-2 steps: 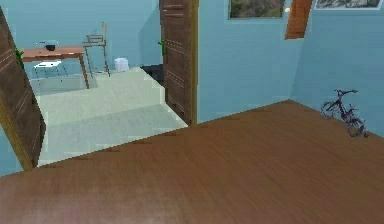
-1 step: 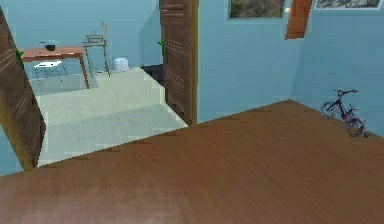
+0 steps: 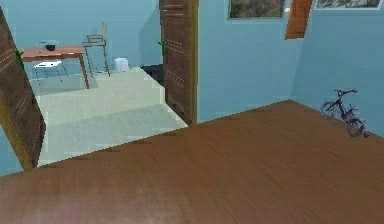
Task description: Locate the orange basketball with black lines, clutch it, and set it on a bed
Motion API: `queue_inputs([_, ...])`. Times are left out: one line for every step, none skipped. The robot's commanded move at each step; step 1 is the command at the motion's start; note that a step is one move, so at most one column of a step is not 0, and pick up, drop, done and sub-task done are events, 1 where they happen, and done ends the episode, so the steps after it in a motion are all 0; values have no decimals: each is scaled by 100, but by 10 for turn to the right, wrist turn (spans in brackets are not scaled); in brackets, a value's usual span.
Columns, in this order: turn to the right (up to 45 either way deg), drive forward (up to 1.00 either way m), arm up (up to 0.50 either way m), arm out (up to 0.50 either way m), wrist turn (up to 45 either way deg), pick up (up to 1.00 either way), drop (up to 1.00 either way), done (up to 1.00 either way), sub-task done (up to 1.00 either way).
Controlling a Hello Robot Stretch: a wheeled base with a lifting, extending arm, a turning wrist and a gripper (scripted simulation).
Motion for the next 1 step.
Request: queue_inputs([0, 0, 10, 0, 0, 0, 0, 0, 0])
